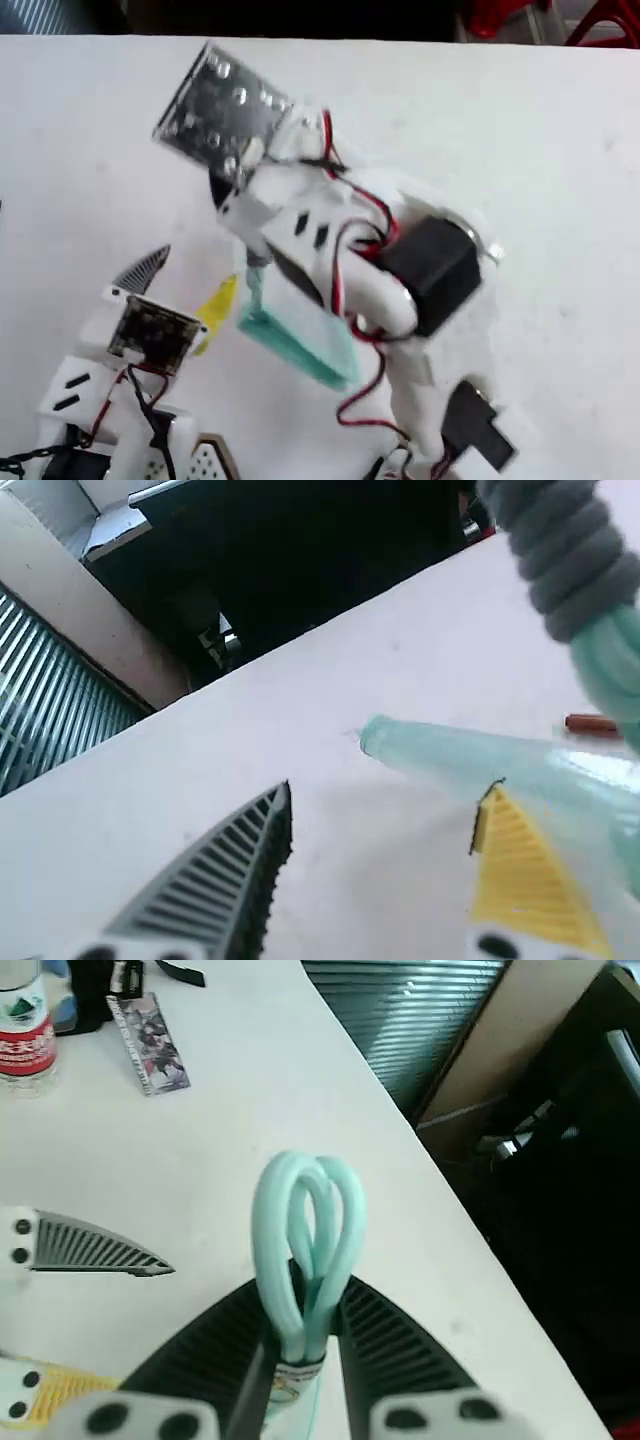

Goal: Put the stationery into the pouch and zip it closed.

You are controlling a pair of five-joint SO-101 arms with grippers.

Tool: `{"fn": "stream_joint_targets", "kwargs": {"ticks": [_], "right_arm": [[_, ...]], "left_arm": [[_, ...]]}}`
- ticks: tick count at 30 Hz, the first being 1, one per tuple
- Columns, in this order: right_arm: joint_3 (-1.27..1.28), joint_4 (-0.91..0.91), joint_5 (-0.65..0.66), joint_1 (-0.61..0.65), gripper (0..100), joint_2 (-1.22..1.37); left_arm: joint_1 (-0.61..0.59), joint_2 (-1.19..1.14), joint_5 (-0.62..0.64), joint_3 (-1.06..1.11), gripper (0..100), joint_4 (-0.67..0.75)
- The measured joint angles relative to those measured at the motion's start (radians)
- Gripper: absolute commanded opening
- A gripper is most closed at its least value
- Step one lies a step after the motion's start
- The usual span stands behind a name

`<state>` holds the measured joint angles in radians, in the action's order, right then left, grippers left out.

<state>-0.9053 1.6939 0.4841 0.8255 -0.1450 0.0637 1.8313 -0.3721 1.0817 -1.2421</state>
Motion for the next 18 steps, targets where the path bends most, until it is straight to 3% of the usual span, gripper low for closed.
{"fn": "stream_joint_targets", "kwargs": {"ticks": [4,9,13,18], "right_arm": [[0.094,0.0,0.014,0.025,1.8,-0.118],[0.201,0.0,0.014,0.025,1.8,-0.253],[0.252,0.0,0.014,0.028,1.8,-0.334],[0.272,0.0,0.014,0.087,1.8,-0.351]], "left_arm": [[0.101,0.0,-0.12,-0.031,31,-0.074],[0.281,0.002,-0.157,-0.126,30,-0.206],[0.393,0.002,-0.158,-0.132,30,-0.212],[0.433,0.002,-0.158,-0.069,31,-0.189]]}}
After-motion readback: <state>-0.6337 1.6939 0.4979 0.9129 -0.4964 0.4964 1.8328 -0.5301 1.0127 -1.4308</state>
